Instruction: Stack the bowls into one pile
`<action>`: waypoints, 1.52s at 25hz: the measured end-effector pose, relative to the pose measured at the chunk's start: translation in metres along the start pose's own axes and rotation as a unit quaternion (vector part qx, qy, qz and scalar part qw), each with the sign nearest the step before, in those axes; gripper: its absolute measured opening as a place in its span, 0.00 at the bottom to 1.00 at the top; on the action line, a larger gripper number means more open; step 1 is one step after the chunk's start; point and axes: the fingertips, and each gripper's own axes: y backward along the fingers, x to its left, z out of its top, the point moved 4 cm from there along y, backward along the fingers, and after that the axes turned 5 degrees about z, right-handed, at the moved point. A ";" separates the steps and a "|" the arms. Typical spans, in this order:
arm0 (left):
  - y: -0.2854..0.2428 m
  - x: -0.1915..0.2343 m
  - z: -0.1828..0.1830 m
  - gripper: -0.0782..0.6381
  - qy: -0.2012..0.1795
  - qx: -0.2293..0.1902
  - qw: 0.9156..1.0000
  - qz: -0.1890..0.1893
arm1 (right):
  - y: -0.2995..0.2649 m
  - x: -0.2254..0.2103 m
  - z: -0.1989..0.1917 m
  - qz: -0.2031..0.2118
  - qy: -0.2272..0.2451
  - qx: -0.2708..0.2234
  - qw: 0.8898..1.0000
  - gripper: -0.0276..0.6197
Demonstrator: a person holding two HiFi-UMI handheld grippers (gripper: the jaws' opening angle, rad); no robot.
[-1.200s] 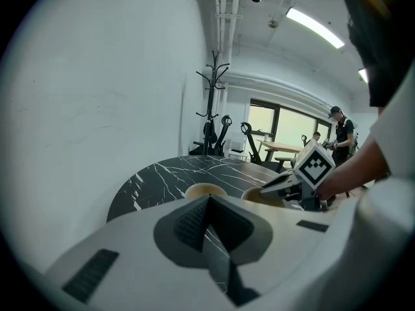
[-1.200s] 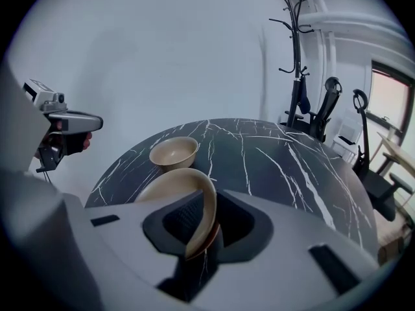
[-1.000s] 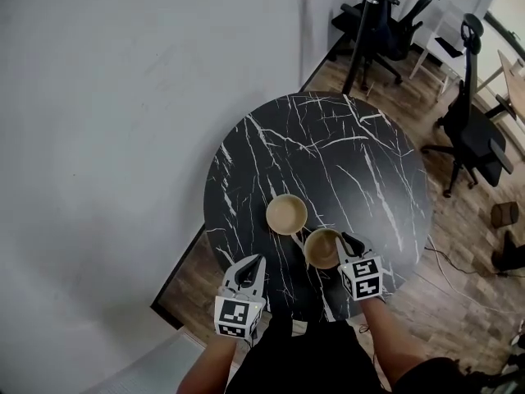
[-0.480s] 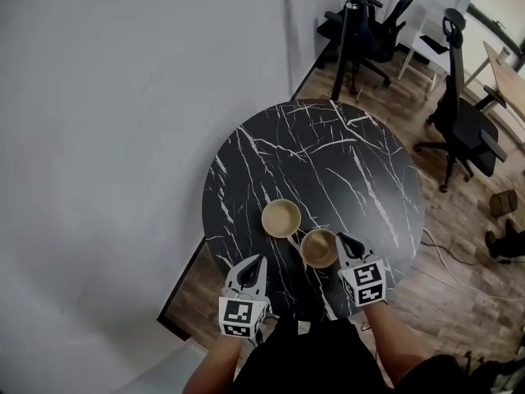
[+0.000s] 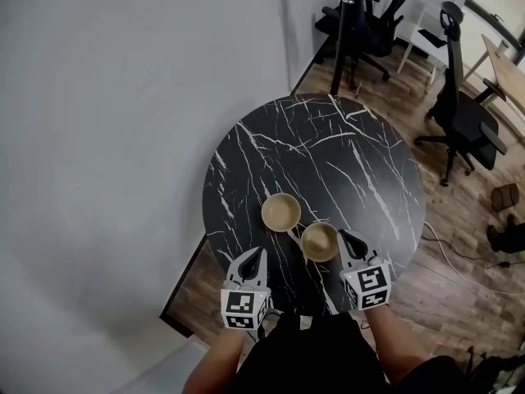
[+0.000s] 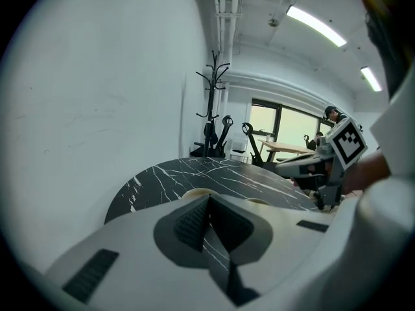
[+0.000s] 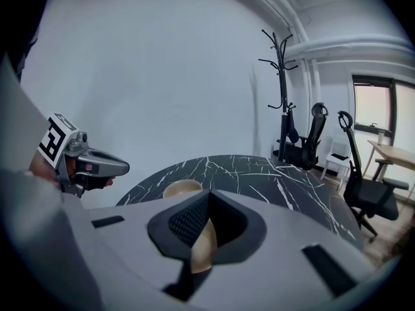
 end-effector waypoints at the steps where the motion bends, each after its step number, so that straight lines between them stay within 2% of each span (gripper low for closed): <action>1: -0.001 0.000 0.000 0.12 0.002 0.001 1.000 0.000 | 0.000 0.001 0.000 0.002 -0.001 0.000 1.000 0.06; 6: -0.010 0.008 -0.005 0.12 0.035 0.016 0.999 0.017 | -0.002 -0.001 -0.005 0.012 -0.012 0.005 1.000 0.06; 13: -0.035 0.020 -0.014 0.13 0.055 0.042 0.997 0.036 | -0.004 -0.009 -0.010 0.011 -0.021 0.009 1.000 0.06; 19: -0.062 0.031 -0.025 0.26 0.074 0.076 0.993 0.049 | -0.008 -0.022 -0.017 0.006 -0.031 0.017 0.999 0.06; 22: -0.078 0.036 -0.031 0.33 0.106 0.092 0.989 0.048 | -0.007 -0.029 -0.017 0.001 -0.031 0.018 0.999 0.06; 25: -0.092 0.041 -0.033 0.36 0.138 0.102 0.984 0.049 | -0.005 -0.036 -0.019 -0.005 -0.033 0.019 0.999 0.06; 30: -0.115 0.047 -0.040 0.37 0.165 0.127 0.976 0.060 | 0.005 -0.050 -0.031 -0.019 -0.042 0.032 0.998 0.06; 38: -0.146 0.054 -0.052 0.36 0.176 0.160 0.969 0.073 | 0.006 -0.057 -0.036 -0.024 -0.051 0.037 0.998 0.06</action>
